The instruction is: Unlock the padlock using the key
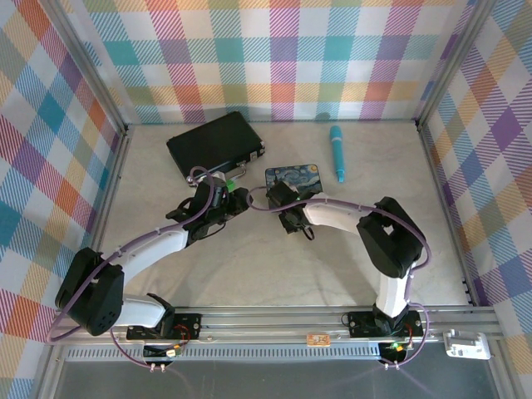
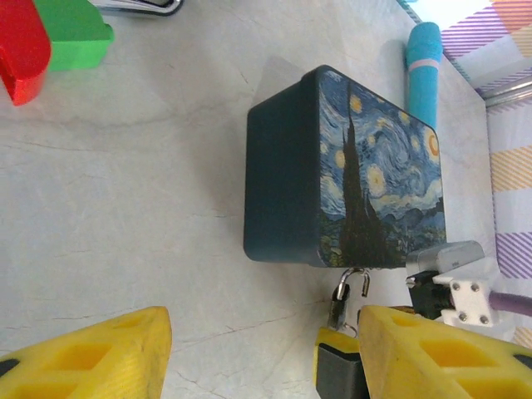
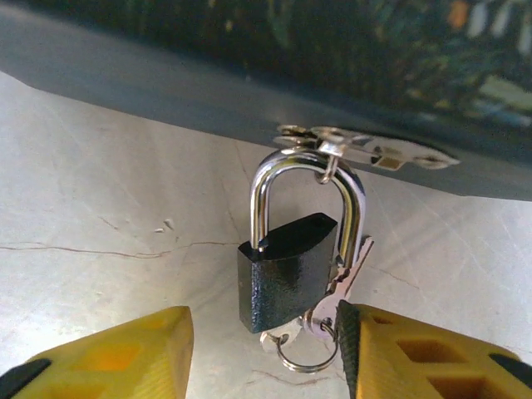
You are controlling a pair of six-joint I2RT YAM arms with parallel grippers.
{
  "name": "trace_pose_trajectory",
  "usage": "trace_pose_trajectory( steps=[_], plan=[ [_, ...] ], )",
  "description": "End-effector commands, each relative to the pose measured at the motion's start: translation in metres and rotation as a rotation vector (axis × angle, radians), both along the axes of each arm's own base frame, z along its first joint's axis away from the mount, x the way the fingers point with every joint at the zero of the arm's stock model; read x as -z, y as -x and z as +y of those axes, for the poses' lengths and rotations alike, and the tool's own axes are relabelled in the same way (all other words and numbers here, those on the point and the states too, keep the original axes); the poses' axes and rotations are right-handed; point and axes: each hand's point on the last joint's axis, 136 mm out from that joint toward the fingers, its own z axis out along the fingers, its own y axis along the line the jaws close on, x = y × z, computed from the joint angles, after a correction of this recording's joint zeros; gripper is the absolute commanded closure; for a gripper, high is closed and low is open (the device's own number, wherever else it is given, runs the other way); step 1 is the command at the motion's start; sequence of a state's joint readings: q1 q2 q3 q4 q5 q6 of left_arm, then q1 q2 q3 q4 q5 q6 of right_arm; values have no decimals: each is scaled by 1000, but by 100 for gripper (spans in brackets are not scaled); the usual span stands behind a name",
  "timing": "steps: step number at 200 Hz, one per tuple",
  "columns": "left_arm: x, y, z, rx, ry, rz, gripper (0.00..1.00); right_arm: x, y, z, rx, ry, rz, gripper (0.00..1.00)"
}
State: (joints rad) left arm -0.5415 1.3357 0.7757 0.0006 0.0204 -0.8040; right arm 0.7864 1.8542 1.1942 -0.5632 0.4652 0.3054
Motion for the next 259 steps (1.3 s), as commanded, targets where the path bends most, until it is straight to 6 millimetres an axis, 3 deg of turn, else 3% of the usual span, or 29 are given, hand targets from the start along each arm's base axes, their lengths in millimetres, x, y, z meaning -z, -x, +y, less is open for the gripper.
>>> trace_pose_trajectory(
  steps=[1, 63, 114, 148, 206, 248, 259],
  plan=[
    [1, 0, 7, -27, 5, 8, 40, -4, -4, -7, 20, 70, -24, 54],
    [6, -3, 5, -32, 22, 8, 40, 1, -6, -6, -15, 73, -42, 80],
    [8, -6, -10, 28, 66, 0, 40, -2, -8, 10, -236, 68, -41, 100],
    [9, -6, -23, 90, 99, -9, 41, -7, -12, 16, -355, 44, -41, 100],
    [15, -2, -29, 116, 136, -9, 43, -35, -14, 23, -427, -248, -30, 100],
    [20, 2, -33, 130, 163, 0, 43, -51, -16, 11, -394, -275, -43, 100],
    [19, 2, -32, 125, 162, -3, 43, -57, -15, 4, -347, -266, -48, 82]
  ],
)
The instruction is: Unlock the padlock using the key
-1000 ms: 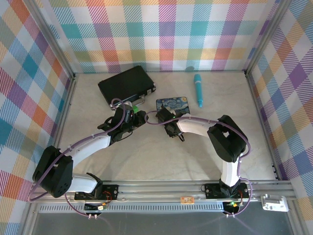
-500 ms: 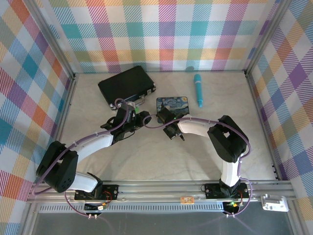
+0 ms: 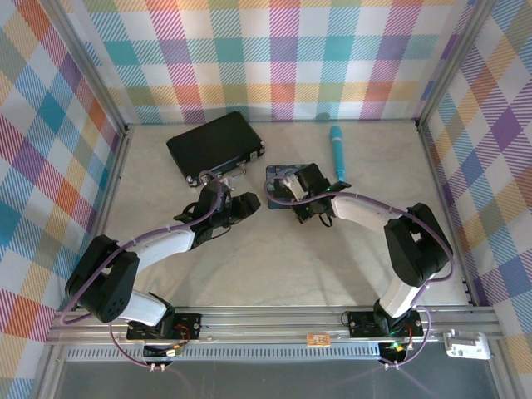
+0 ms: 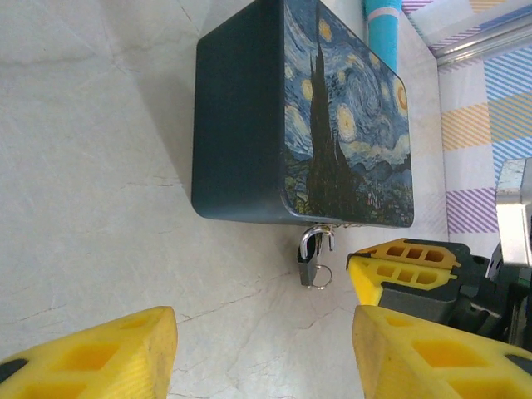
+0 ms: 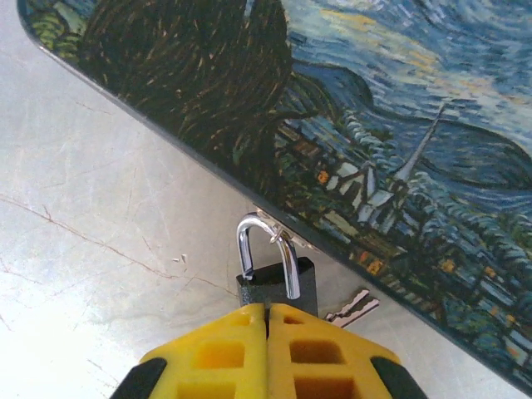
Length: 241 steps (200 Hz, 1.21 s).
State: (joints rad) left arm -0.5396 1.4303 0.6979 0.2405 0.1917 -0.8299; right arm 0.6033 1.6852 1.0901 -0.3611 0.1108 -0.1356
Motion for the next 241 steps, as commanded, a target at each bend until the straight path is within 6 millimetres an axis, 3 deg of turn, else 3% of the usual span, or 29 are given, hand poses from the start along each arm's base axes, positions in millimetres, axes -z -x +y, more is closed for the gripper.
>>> trace_pose_trajectory(
  steps=[1, 13, 29, 51, 79, 135, 174, 209, 241],
  plan=[
    [-1, 0, 0, 0, 27, -8, 43, -19, 10, 1, 24, -44, 2, 80],
    [0, -1, 2, -12, 19, -11, 42, -18, 13, -3, 76, -57, 21, 58],
    [2, -4, 4, -29, 14, -11, 42, -10, 17, -6, 103, -34, 37, 47],
    [5, -7, 0, -28, 35, 1, 42, 6, 16, -9, 128, 26, 56, 40],
    [8, -7, -4, -22, 63, 14, 42, 19, 11, 0, 138, 62, 44, 38],
    [8, -5, 0, -29, 44, 18, 42, 42, -8, -1, 158, 168, 28, 44],
    [7, -5, 1, -32, 41, 18, 42, 49, -10, -6, 159, 209, 24, 49],
    [2, -6, -1, -27, 51, 8, 42, 53, -6, -5, 152, 209, 61, 73],
    [-1, -3, 0, -27, 54, -1, 43, 48, 4, 4, 111, 127, 83, 85]
  ],
)
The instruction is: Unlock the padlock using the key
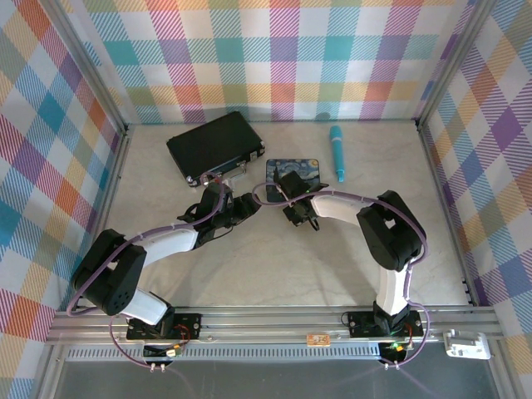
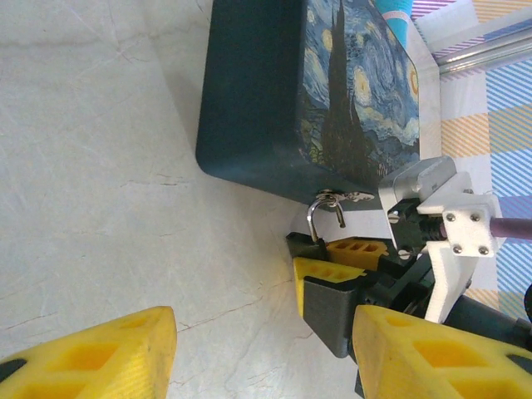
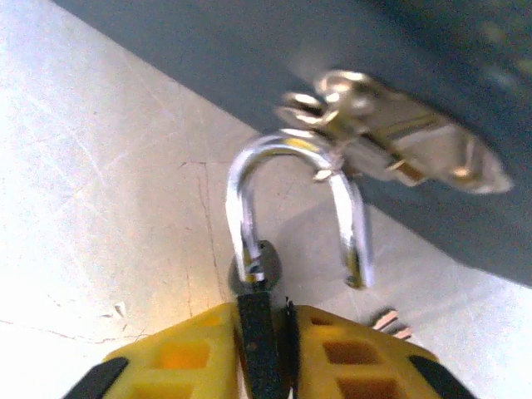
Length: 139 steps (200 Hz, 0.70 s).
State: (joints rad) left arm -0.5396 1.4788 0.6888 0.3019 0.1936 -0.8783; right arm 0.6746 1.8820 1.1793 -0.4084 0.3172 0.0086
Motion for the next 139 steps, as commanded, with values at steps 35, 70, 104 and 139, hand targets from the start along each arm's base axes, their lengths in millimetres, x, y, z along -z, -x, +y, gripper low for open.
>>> trace_pose_trajectory(
  steps=[35, 70, 104, 139],
  plan=[
    [-7, 8, 1, 6, 31, -29, 43, -14, 14, 14, -120, -146, 78, 95],
    [-1, 12, -14, 28, 65, -28, 44, -29, 17, 20, -220, -276, 136, 100],
    [-1, 9, -40, 71, 95, -41, 46, -37, 20, 19, -269, -385, 183, 100],
    [0, -1, -43, 57, 84, -56, 44, -35, 12, 14, -300, -344, 169, 100]
  ],
)
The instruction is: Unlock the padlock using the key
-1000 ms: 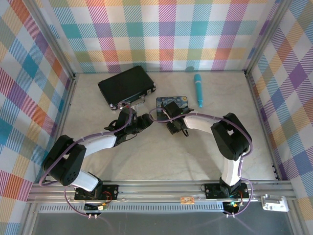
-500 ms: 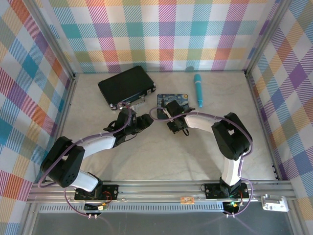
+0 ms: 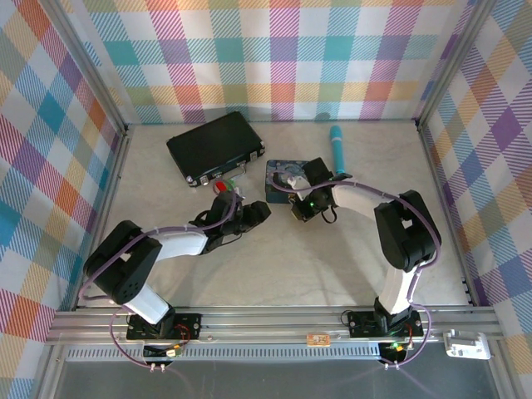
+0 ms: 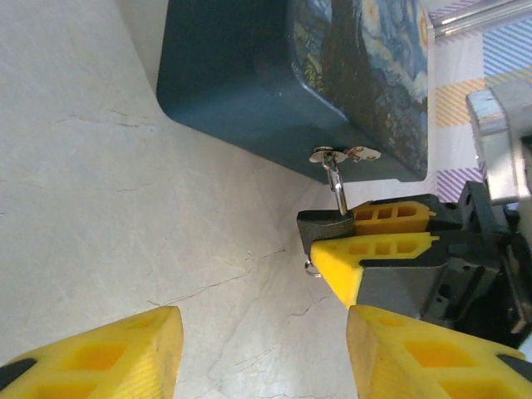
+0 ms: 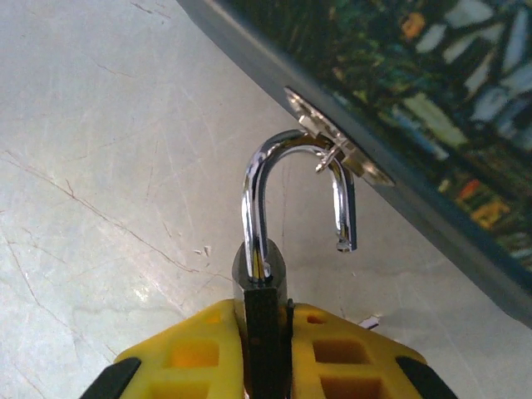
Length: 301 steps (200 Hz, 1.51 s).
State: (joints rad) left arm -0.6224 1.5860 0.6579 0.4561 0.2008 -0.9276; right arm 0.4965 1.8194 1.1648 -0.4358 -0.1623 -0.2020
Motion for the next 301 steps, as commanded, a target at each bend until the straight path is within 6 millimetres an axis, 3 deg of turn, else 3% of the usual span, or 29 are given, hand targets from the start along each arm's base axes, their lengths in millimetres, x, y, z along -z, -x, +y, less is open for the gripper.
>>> trace_pose_trajectory(
  steps=[1, 66, 163, 236, 283, 301],
  plan=[
    [-25, -16, -8, -9, 44, -76, 44, -15, 3, 11, -96, -37, -19, 100],
    [-29, -22, -21, 7, 73, -72, 46, -10, -12, 19, -218, -6, -68, 100],
    [-8, -49, -53, -57, 97, -26, 65, -7, -14, 30, -244, -39, -38, 100],
    [13, -64, -66, -69, 95, -2, 71, -9, -12, 31, -254, -49, -37, 100],
    [18, -70, -73, -69, 111, 2, 80, -12, -12, 33, -259, -61, -41, 100],
    [20, -71, -74, -71, 117, 6, 91, -14, -13, 34, -253, -67, -48, 100]
  ],
)
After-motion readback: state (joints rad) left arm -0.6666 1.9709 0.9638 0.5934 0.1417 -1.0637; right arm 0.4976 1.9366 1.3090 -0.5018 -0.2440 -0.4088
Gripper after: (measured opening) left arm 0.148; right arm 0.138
